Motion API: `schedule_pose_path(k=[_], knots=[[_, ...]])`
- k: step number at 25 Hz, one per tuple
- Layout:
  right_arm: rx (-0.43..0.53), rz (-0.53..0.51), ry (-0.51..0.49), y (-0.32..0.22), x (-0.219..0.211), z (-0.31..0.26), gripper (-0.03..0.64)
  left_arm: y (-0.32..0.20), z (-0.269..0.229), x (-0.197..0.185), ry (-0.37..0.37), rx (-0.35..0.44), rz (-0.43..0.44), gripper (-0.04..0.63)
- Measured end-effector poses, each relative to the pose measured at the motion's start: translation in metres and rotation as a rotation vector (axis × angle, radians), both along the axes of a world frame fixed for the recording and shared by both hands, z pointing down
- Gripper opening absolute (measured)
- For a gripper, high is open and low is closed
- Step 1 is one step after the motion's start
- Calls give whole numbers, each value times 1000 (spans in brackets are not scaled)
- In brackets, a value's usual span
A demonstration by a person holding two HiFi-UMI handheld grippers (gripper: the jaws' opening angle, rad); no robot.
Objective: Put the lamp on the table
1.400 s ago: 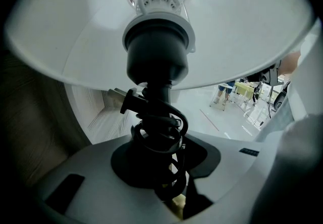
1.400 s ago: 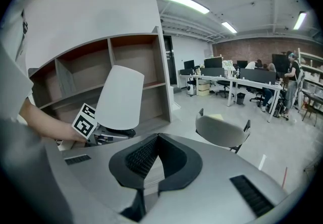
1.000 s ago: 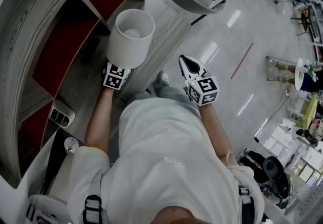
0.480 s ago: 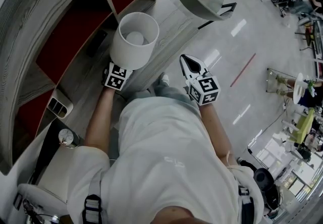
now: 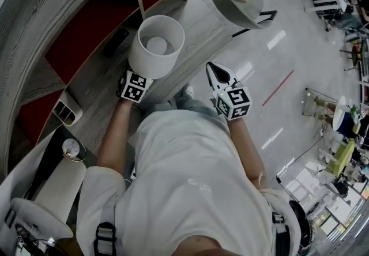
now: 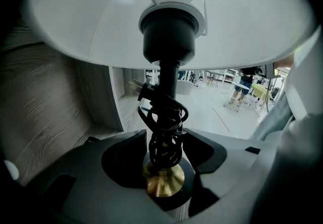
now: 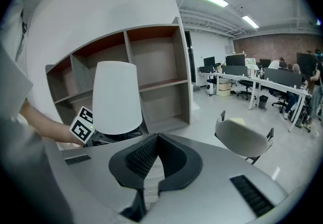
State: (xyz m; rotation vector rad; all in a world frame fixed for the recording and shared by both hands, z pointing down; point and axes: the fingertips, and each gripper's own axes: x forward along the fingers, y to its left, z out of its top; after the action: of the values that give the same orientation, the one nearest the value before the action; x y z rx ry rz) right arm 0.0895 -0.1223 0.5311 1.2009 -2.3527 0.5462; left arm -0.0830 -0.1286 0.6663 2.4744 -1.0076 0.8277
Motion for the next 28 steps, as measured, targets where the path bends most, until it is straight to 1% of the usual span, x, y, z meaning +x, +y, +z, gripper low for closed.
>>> schedule_pose_path(k=[7, 11, 28], knots=[[-2, -35, -6, 0, -10, 2, 29, 9, 2, -14, -12, -5, -48, 235], [-5, -50, -6, -1, -12, 4, 29, 13, 7, -19, -26, -14, -63, 235], [-11, -108, -13, 4, -23, 2, 29, 31, 10, -33, -37, -45, -129, 235]])
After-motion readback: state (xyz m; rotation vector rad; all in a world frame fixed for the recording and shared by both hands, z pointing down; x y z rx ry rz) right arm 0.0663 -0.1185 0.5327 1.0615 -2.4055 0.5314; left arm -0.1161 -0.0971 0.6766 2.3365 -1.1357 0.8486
